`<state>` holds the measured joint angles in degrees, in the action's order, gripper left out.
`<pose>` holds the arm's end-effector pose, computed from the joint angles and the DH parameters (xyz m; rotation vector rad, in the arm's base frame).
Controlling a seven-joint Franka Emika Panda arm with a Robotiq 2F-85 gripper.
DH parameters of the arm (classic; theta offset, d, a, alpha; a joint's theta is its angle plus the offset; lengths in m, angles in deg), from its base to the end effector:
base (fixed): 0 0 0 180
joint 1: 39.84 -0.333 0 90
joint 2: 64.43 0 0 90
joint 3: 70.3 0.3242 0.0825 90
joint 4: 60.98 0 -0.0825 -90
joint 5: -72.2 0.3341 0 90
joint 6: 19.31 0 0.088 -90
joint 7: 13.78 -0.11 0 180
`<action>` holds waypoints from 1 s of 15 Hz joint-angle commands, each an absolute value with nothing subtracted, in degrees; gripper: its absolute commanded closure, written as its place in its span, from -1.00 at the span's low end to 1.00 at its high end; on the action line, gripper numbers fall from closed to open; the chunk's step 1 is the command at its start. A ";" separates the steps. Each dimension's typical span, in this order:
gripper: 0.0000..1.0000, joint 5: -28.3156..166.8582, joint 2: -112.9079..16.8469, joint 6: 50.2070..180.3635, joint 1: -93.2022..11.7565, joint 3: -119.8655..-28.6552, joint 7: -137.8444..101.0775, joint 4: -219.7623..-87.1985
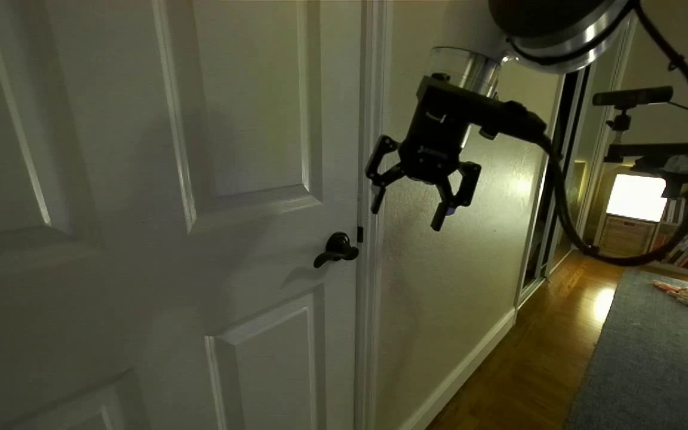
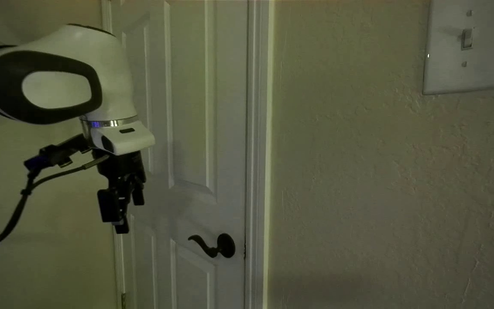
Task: Open the door
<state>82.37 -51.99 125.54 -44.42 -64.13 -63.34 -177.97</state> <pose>0.5655 0.1027 0.4012 -2.6386 1.1382 -0.2312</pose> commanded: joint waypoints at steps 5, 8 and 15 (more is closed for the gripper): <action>-1.00 82.97 -50.80 125.42 -45.76 -65.59 -62.85 -176.86; -1.00 82.96 -50.80 125.42 -45.78 -65.58 -62.85 -176.86; -1.00 79.40 -41.27 129.54 -49.10 -69.02 -70.04 -170.17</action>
